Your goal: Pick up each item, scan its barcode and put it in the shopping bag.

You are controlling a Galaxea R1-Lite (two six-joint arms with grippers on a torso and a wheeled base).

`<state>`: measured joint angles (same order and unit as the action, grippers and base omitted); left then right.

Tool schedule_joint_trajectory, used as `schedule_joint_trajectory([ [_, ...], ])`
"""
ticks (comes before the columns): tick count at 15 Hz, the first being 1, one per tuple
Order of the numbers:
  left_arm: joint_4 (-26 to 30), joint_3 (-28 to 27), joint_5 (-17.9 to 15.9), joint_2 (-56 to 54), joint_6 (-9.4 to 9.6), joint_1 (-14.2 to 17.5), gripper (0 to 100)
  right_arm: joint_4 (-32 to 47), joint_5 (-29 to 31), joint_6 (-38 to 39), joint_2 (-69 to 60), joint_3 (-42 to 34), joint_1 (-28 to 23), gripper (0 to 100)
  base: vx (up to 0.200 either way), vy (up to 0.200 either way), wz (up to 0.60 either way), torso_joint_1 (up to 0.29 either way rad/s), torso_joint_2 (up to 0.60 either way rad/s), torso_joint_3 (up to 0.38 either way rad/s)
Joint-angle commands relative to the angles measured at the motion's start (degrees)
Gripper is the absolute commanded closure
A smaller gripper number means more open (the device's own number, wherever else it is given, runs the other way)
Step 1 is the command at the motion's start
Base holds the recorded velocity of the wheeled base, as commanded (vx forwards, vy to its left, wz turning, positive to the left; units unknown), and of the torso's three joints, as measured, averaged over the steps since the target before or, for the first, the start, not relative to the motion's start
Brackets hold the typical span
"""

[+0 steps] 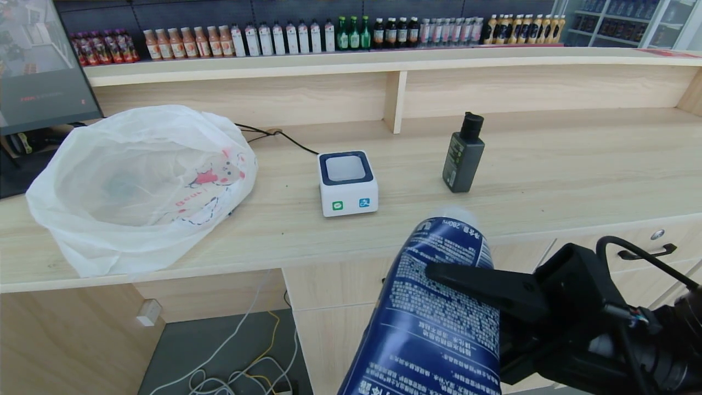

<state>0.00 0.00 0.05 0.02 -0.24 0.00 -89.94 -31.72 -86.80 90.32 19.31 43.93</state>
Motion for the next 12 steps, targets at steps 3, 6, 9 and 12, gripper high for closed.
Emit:
schedule_joint_trajectory([
  [3,0.0,0.0,0.0,0.0,-0.02,0.0,0,-0.1,0.3,4.2,0.1,0.5,-0.3,100,0.0,0.0,0.0,0.0,0.0,0.0],
  [6,0.0,0.0,0.0,0.0,-0.02,0.0,0,-0.1,0.3,11.1,0.1,0.5,-4.4,100,0.0,0.0,0.0,0.0,0.0,0.0],
  [9,0.0,0.0,0.0,0.0,-0.02,0.0,0,-0.1,1.4,19.6,0.2,1.6,-8.0,100,0.0,0.0,0.0,0.0,0.0,0.0],
  [12,0.0,0.0,0.0,0.0,-0.02,0.0,0,-0.1,5.4,30.9,2.1,2.6,-9.7,100,0.0,0.0,0.0,0.0,0.0,0.0],
])
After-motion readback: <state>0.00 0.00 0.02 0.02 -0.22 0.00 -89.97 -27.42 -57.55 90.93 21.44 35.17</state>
